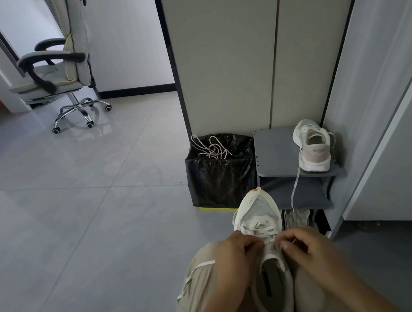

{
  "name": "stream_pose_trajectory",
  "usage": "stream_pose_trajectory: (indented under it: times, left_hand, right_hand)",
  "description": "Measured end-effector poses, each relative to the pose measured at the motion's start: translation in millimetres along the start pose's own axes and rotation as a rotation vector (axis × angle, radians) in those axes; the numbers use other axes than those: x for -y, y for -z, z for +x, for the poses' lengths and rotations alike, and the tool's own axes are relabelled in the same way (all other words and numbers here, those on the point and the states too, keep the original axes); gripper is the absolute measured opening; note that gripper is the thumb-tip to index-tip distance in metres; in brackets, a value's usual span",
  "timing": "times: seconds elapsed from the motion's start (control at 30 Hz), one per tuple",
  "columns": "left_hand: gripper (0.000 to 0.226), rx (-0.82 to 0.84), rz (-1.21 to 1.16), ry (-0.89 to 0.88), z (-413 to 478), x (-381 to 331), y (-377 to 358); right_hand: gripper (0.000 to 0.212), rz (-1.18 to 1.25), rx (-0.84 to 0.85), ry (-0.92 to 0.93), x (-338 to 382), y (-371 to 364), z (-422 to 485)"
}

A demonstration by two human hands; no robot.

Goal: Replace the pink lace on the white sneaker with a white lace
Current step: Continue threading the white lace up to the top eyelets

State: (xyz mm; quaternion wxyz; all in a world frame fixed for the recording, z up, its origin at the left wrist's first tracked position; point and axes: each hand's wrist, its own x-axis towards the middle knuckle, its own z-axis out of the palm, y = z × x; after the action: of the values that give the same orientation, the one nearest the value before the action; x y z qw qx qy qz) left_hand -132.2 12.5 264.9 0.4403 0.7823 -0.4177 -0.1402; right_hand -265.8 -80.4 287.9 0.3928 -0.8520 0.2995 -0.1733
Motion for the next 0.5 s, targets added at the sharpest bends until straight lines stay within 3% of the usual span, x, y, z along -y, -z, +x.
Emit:
stream_pose_trajectory:
  times: [0.13,0.37,0.5]
  left_hand:
    - [0.013,0.015,-0.067,0.047,1.6,0.3,0.8]
    - [0.009,0.029,-0.081,0.106,3.3,0.3,3.1]
    - [0.018,0.075,0.018,-0.045,-2.8,-2.7,4.2]
  right_hand:
    - [0.003,-0.042,0.025,-0.073,5.2,-4.3,12.4]
    - [0.015,0.064,0.057,-0.109,10.8,-4.2,16.1]
    - [0.012,0.099,0.073,-0.114,9.3,-1.7,16.8]
